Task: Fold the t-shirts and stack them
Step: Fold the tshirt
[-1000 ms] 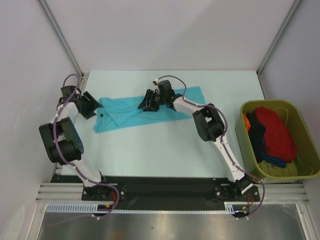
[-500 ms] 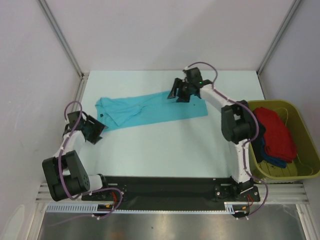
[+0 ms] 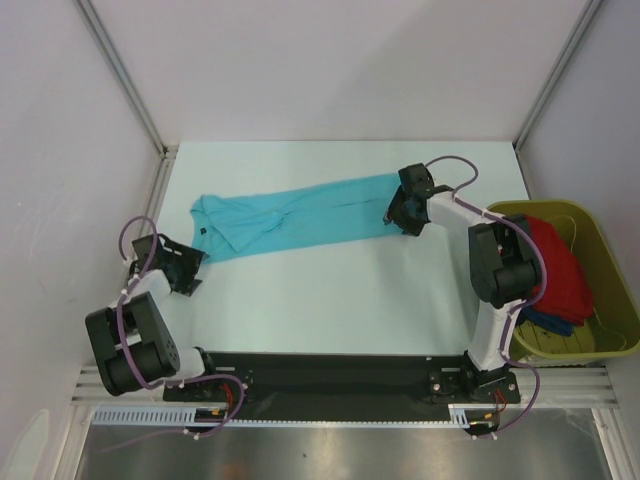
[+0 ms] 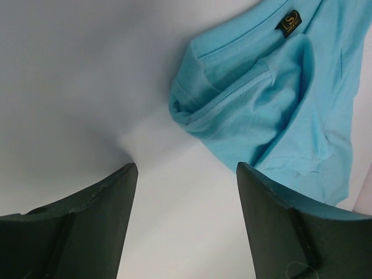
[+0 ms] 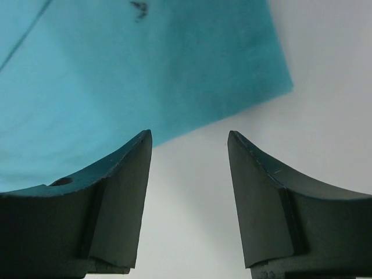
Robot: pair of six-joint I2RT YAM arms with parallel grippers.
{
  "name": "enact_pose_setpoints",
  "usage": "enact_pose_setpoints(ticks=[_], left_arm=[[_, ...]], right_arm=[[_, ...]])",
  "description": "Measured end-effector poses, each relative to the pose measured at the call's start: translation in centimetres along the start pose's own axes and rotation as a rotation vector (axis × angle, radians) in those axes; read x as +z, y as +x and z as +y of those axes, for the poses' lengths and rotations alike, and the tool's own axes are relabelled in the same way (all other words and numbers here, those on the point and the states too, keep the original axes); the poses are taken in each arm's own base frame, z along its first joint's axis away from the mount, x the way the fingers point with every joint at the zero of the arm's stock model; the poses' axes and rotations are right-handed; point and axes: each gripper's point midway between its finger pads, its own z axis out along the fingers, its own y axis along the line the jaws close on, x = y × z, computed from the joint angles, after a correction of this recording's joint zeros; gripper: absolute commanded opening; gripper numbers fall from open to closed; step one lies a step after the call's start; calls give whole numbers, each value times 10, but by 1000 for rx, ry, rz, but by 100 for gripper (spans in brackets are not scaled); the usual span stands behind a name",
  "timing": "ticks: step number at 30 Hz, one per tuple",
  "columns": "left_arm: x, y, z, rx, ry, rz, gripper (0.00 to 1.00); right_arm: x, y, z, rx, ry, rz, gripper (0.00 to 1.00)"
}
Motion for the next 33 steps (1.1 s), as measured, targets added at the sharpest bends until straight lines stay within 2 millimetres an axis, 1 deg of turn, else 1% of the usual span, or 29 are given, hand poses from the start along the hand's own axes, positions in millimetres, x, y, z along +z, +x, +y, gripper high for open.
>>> enact_pose_setpoints(ticks=[4,10,13,16,17,19,20,22,23,25,26,27,28,29,33], left_arm=[[4,-7,-3,-12,23,-11,73],[11,-18,-9,-25,61,-18,71],[14,-21,-11,-19,66,-18,68],[18,-23,-13,-18,69,-15,60],[20,-23,-14,-17,71,-13,54],[25,-25,-14,-12,72,-10,47],[28,-26,-15,-8,72,-7,41],[33,-29,-16,5,73,-5,36],[35,-30,-17,8,75,-4,31],[40,-33,-19,20,76,0,26],[43,-35,-21,25,81,3,22],[45,-37,-22,32,82,4,19],[48,-39,-24,36,83,4,17],[51,-40,-25,38,88,5,14],[60,-49,-36,50,114,7,10]], right_arm=[[8,3,-17,42,32,0,56],[14,-6,-28,128,32,-24,57],[16,-6,-31,169,33,-24,56],[17,-8,-30,197,26,-28,55],[17,-8,-30,205,25,-27,52],[18,-8,-29,213,20,-29,47],[18,-8,-29,213,21,-28,42],[18,-6,-31,211,24,-24,36],[19,-5,-31,210,26,-22,25],[20,-2,-33,205,30,-17,15],[21,0,-35,208,31,-15,7],[21,1,-35,207,30,-14,3],[22,2,-35,210,26,-15,0],[22,2,-35,209,22,-16,0],[20,4,-35,204,4,-22,0]])
